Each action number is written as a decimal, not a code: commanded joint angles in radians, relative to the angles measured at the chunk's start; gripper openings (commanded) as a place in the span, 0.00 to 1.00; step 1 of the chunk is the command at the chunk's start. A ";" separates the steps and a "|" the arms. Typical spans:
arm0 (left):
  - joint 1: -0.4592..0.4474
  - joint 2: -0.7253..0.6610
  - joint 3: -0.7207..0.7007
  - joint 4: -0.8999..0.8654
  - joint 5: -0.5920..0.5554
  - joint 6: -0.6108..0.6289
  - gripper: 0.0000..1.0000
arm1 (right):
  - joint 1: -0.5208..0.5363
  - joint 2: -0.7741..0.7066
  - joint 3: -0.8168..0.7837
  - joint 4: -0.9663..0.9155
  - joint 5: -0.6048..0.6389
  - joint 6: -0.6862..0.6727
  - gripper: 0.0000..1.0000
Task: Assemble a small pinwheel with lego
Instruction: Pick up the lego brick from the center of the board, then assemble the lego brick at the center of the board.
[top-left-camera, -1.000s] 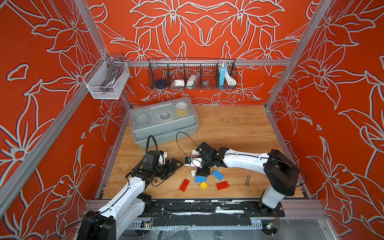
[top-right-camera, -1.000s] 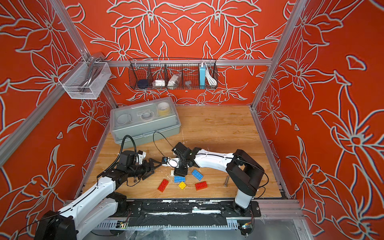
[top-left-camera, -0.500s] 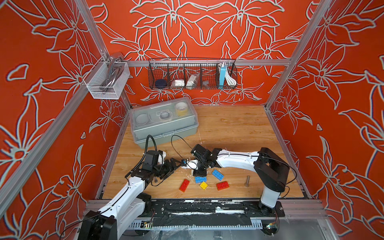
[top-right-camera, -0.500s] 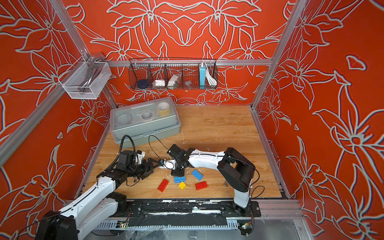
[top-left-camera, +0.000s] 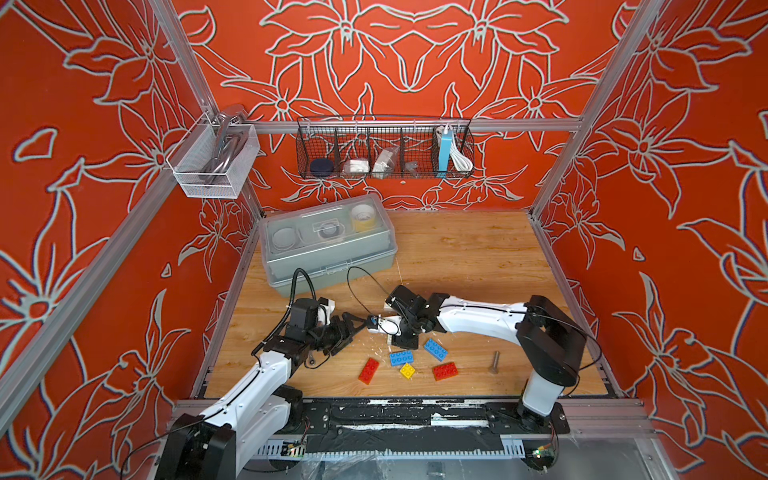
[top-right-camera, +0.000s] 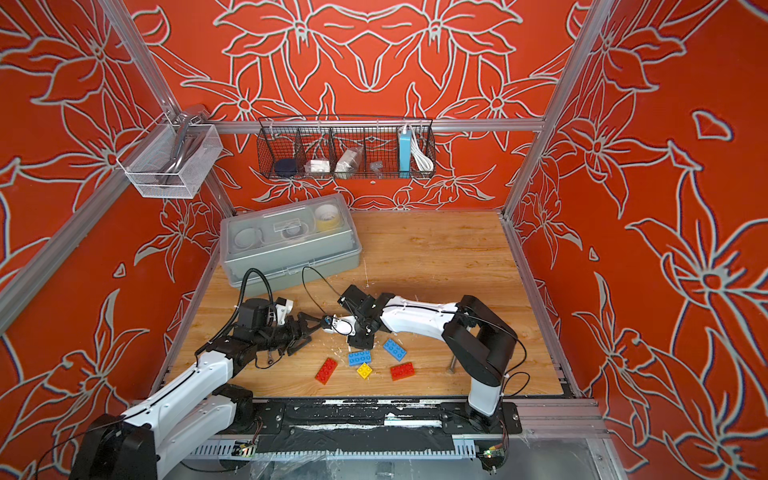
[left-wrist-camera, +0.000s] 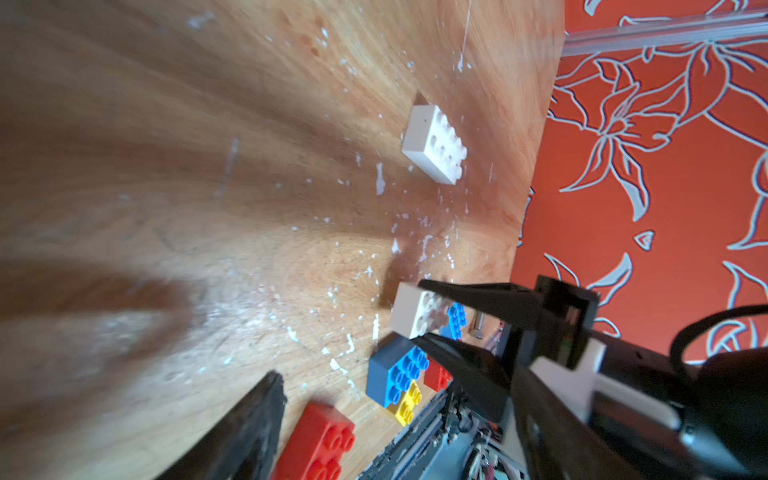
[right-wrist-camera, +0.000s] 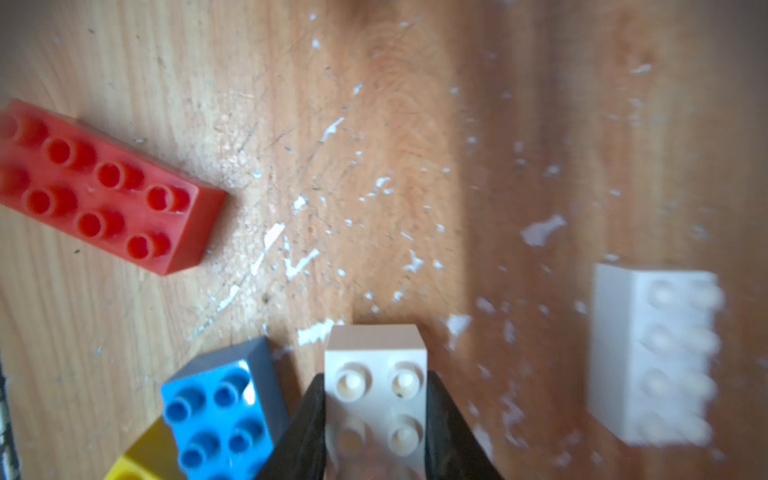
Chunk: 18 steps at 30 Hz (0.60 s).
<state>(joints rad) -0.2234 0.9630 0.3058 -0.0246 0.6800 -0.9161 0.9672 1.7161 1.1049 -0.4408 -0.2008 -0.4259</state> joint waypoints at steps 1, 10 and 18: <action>-0.075 0.086 0.048 0.137 0.041 -0.073 0.80 | -0.075 -0.099 0.017 -0.070 0.046 -0.031 0.32; -0.154 0.245 0.152 0.245 -0.048 -0.101 0.80 | -0.242 -0.047 0.075 -0.133 0.053 -0.144 0.31; -0.118 0.252 0.143 0.215 -0.074 -0.064 0.81 | -0.254 0.120 0.193 -0.193 0.014 -0.206 0.31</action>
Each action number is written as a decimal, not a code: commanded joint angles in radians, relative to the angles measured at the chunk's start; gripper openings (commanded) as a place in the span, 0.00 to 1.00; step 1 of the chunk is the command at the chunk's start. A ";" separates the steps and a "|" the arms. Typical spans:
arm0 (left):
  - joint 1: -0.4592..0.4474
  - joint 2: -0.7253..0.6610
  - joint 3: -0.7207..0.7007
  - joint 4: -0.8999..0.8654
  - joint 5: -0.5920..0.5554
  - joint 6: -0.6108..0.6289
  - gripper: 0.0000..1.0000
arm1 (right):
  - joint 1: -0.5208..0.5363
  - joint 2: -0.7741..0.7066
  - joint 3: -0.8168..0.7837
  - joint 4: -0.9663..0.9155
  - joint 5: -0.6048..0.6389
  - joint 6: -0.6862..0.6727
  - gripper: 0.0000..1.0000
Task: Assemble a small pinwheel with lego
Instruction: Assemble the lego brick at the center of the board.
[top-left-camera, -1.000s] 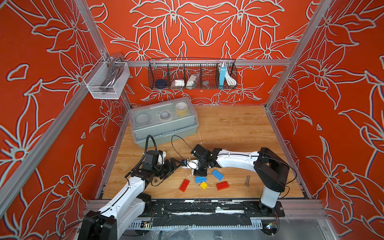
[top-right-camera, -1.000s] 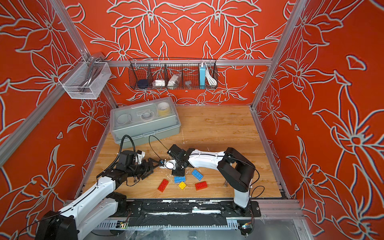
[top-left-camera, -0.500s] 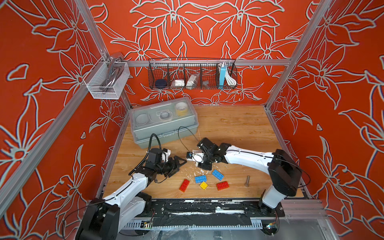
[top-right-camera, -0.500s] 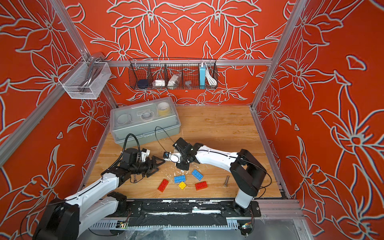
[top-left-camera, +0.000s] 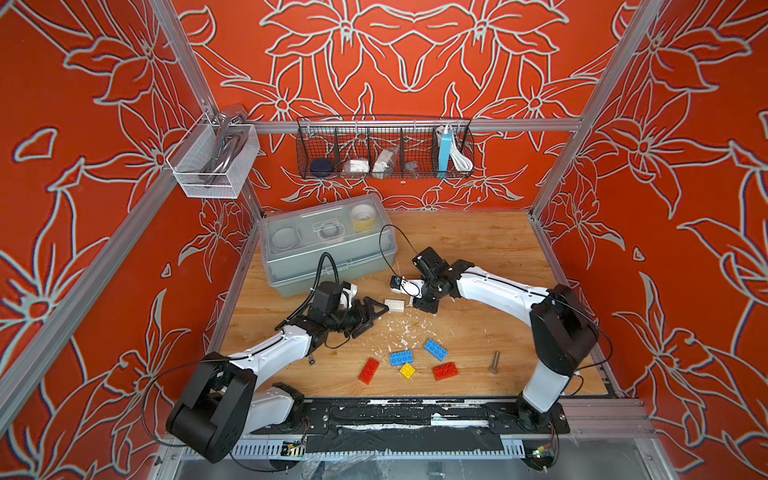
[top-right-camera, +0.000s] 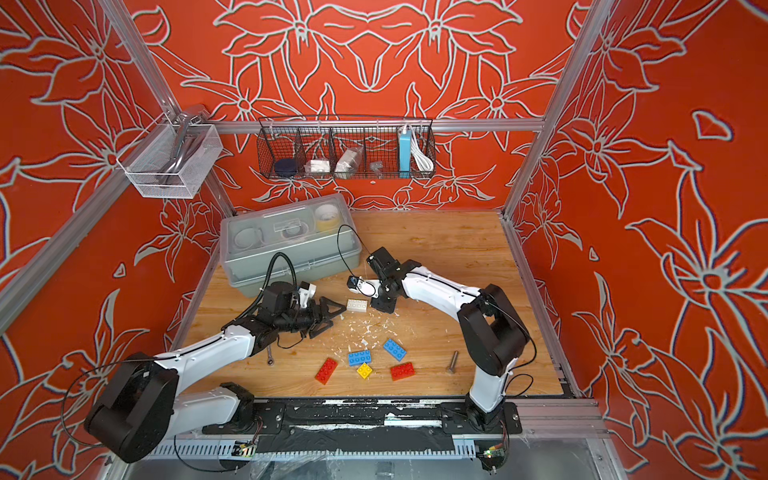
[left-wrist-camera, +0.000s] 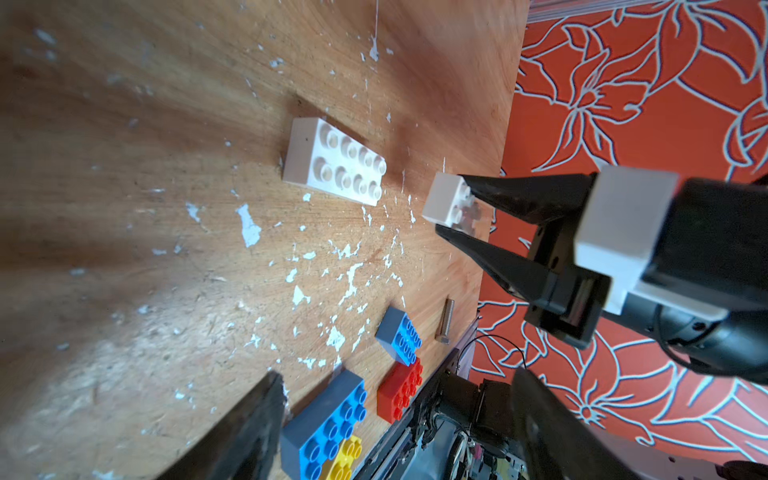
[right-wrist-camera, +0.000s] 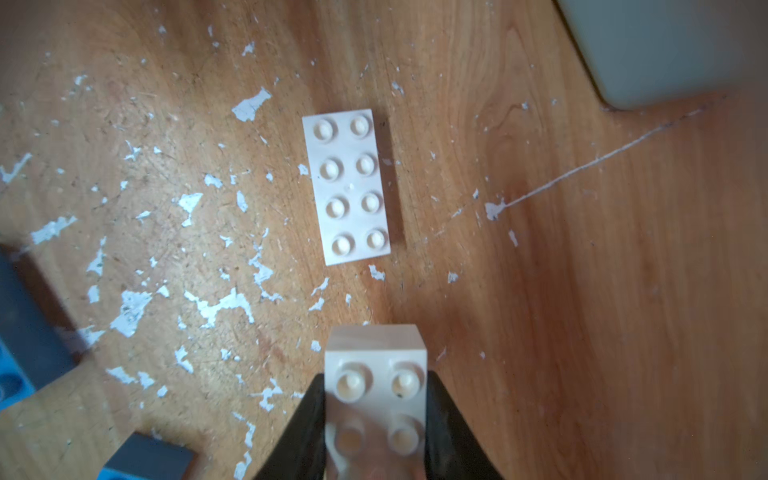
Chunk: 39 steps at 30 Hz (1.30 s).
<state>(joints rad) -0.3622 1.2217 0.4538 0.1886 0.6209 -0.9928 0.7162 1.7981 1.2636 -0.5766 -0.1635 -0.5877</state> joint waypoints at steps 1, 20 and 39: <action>0.031 -0.010 -0.009 0.001 -0.008 0.015 0.81 | -0.003 0.054 0.041 -0.058 -0.025 -0.046 0.31; 0.112 -0.061 -0.056 -0.048 0.040 0.065 0.81 | -0.004 0.195 0.117 -0.069 -0.068 -0.045 0.31; 0.113 -0.083 -0.050 -0.114 0.073 0.083 0.89 | -0.001 0.059 0.079 -0.019 -0.054 0.040 0.64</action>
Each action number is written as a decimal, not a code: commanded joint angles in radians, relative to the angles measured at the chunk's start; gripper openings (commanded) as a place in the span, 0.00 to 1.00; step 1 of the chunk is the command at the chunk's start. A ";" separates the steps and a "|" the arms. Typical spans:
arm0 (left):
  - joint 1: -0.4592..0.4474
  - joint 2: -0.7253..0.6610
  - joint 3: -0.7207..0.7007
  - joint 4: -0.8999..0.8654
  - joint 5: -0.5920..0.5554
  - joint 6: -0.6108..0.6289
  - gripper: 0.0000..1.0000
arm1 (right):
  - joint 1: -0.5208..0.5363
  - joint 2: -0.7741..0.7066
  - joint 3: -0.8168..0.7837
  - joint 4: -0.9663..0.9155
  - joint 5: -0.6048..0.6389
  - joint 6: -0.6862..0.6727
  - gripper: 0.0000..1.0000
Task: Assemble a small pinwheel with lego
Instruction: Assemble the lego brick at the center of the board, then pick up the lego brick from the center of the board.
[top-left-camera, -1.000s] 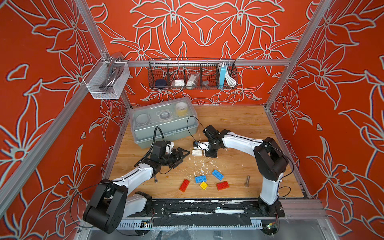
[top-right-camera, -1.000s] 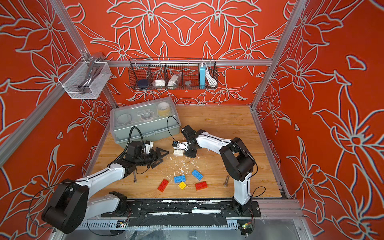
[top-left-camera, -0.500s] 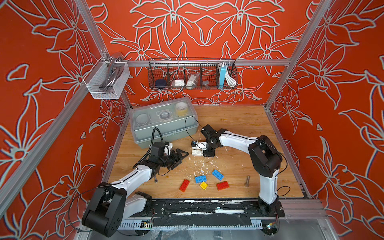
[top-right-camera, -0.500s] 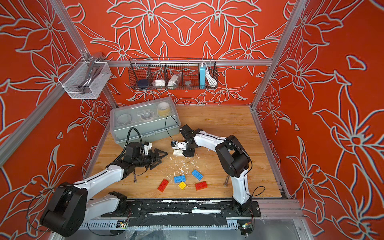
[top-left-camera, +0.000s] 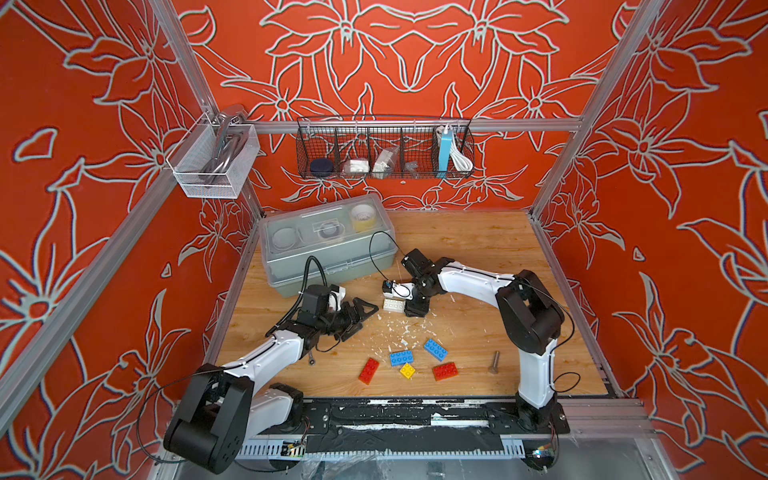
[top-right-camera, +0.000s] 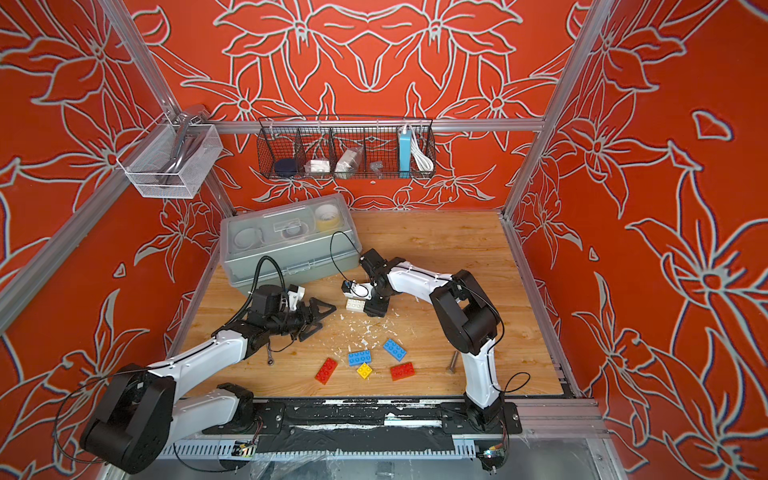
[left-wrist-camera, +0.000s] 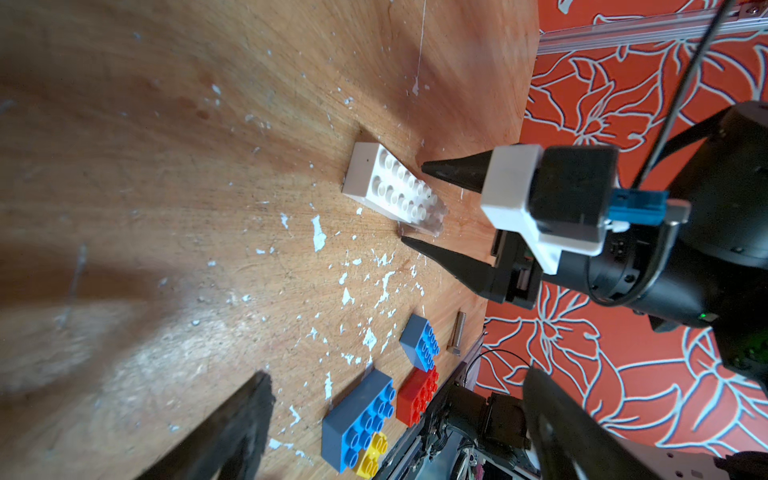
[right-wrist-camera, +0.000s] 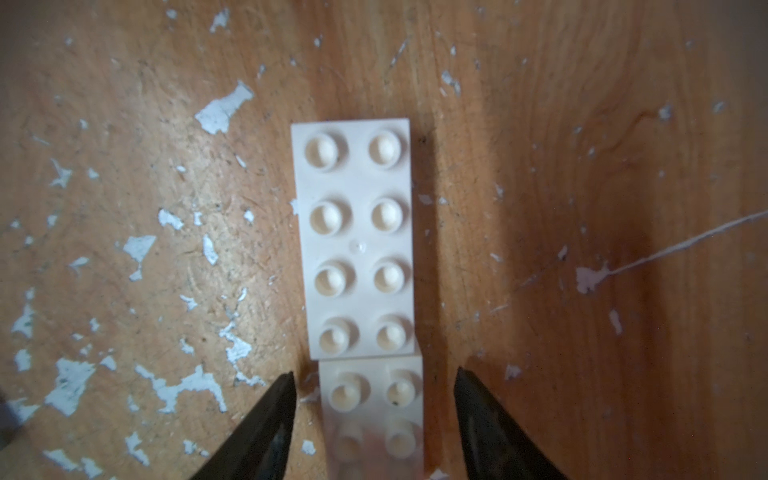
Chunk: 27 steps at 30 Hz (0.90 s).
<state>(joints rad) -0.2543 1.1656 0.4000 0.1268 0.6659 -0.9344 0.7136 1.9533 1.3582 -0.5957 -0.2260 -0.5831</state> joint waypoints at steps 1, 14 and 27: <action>0.004 -0.043 0.003 -0.089 0.033 0.031 0.89 | 0.006 -0.134 -0.036 0.006 0.004 0.041 0.64; 0.059 -0.284 -0.084 -0.279 0.045 0.037 0.86 | 0.283 -0.391 -0.308 0.073 -0.020 0.098 0.62; 0.092 -0.302 -0.087 -0.313 0.040 0.078 0.85 | 0.382 -0.239 -0.268 0.051 0.017 0.095 0.61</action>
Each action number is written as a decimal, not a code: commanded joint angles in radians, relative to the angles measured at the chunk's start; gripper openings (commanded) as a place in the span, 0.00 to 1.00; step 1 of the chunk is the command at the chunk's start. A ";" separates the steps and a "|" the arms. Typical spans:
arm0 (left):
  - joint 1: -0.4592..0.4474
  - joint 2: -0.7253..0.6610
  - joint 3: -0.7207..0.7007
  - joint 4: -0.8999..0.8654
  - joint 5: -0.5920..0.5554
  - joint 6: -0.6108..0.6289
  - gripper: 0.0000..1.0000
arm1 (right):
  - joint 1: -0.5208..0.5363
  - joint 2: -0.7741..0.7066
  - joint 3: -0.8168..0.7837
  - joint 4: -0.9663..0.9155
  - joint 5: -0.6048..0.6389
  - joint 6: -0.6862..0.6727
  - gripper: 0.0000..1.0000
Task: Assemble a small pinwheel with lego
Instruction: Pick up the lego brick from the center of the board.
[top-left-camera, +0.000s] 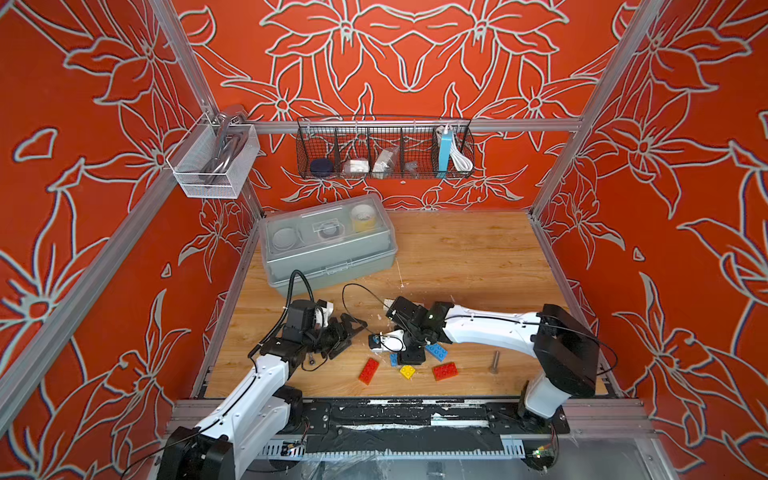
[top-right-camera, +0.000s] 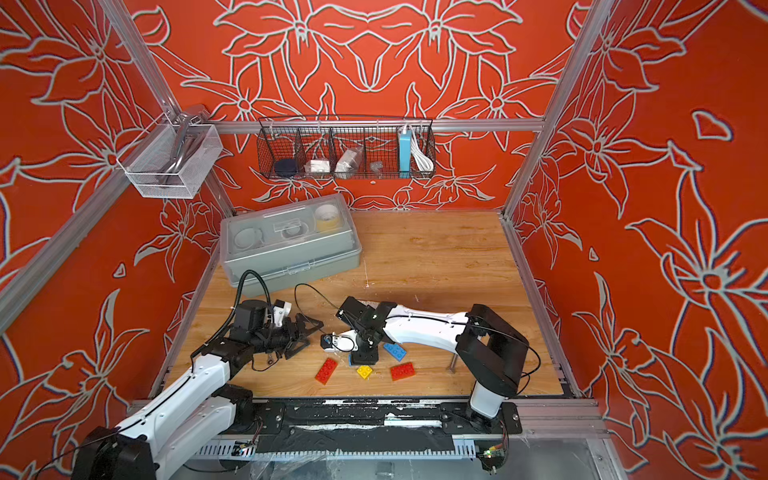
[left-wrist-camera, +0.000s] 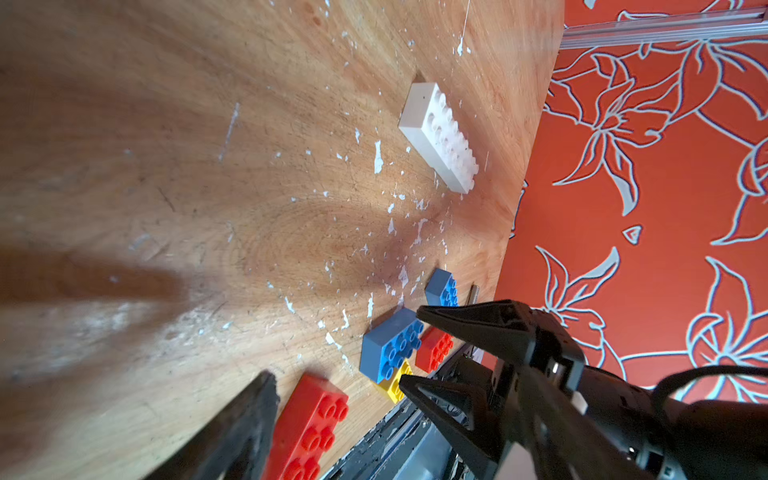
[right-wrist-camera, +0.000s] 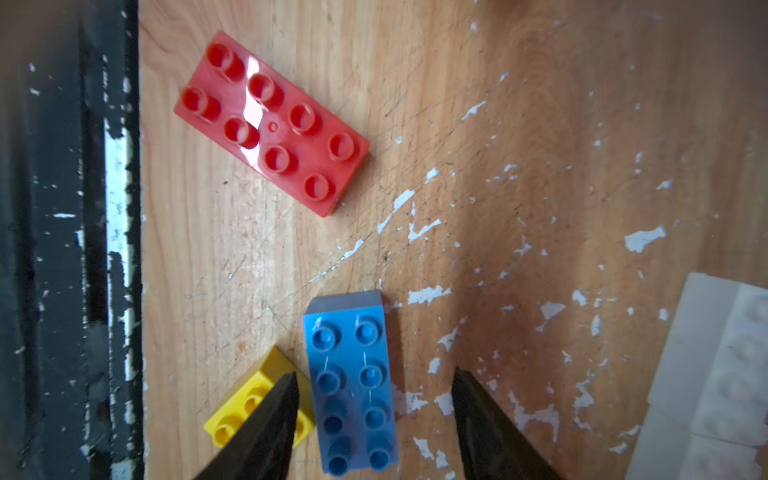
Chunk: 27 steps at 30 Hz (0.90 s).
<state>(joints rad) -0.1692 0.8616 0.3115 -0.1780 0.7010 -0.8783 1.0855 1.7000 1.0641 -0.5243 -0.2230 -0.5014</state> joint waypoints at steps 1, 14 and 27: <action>0.006 0.005 -0.001 -0.006 0.006 0.022 0.85 | 0.013 0.019 0.027 -0.020 0.017 0.014 0.60; 0.007 0.007 -0.008 0.004 -0.002 0.028 0.85 | 0.017 0.076 0.042 -0.043 0.048 0.008 0.37; -0.088 0.165 0.045 0.251 0.006 -0.101 0.82 | -0.200 -0.096 0.177 -0.121 0.106 0.068 0.24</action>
<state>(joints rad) -0.2276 0.9817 0.3210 -0.0250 0.7177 -0.9436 0.9356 1.6218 1.1893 -0.5999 -0.1631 -0.4541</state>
